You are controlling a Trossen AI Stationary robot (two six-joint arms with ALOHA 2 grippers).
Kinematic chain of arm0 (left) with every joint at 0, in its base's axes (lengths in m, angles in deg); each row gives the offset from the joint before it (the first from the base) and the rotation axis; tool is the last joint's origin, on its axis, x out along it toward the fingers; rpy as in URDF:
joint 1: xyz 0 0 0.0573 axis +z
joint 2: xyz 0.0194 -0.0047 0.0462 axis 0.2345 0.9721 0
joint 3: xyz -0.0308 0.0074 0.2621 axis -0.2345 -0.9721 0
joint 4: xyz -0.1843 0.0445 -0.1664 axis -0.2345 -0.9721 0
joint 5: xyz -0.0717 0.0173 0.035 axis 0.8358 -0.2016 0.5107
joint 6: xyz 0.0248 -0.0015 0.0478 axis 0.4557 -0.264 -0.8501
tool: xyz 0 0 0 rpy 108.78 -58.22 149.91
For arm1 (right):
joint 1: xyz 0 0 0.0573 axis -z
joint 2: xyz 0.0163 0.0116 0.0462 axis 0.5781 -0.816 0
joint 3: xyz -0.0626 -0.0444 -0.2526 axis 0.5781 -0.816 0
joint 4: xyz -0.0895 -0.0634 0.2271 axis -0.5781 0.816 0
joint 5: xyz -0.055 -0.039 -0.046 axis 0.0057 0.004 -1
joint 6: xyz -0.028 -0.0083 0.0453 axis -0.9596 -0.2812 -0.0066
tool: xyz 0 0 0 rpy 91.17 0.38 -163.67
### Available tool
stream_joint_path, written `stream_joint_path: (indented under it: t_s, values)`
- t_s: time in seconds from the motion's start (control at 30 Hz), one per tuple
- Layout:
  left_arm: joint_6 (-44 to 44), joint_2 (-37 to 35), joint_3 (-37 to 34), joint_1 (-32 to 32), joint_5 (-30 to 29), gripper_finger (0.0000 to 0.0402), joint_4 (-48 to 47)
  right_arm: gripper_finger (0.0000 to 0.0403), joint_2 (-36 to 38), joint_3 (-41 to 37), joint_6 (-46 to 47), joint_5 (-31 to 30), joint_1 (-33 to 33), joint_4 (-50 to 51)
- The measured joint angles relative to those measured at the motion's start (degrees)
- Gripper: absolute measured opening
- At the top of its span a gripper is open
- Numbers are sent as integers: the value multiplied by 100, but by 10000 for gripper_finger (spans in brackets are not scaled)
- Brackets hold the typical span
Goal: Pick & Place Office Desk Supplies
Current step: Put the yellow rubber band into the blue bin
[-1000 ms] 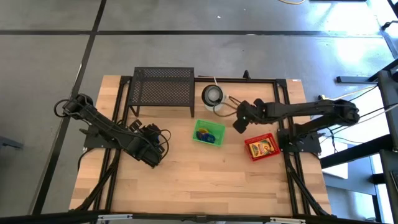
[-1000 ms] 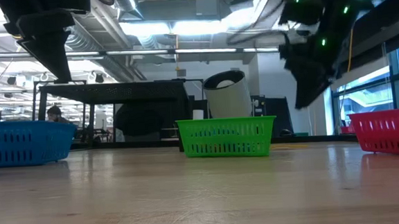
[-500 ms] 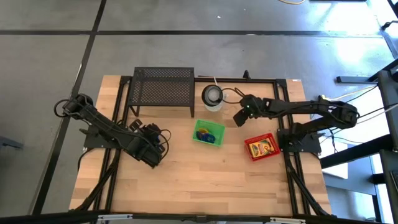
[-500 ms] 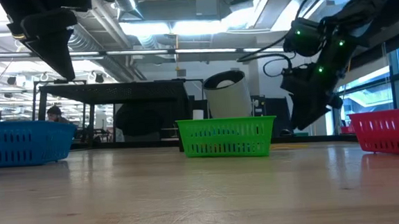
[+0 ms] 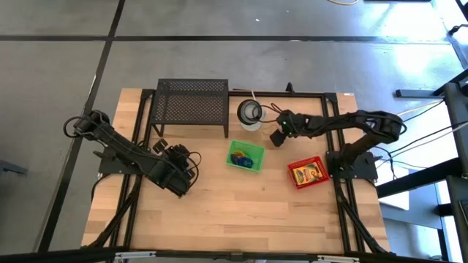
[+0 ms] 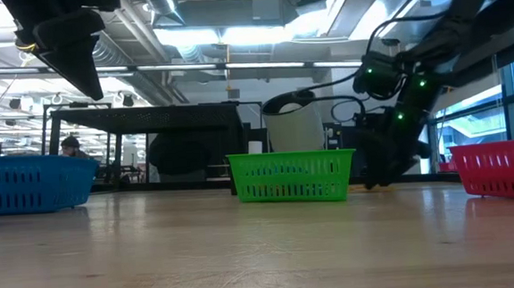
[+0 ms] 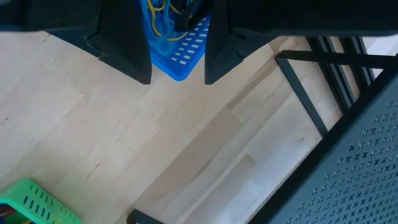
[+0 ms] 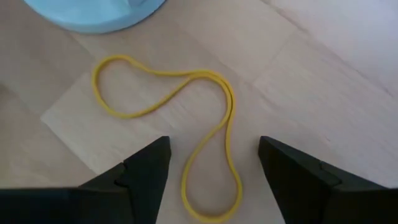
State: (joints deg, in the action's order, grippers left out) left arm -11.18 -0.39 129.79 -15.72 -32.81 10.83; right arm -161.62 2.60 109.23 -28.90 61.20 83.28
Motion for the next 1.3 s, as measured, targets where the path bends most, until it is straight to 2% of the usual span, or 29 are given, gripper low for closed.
stream_joint_path:
  t_s: [0.1,0.23,0.6,0.77,1.1,1.3]
  values:
    - [0,-1,0,0,0,143,8,247,-100,13,35,-24,42,-76]
    - [0,-2,0,0,-4,143,14,217,-118,13,116,-27,40,-94]
    - [0,-1,0,0,29,143,108,63,-133,8,72,38,-244,-142]
    - [2,-2,0,0,48,143,112,10,-138,8,-18,71,-371,-160]
    - [2,-2,0,0,233,143,147,2,-51,-6,-43,-93,-571,-95]
    - [5,-2,0,0,379,143,280,1,568,-81,-17,366,-618,279]
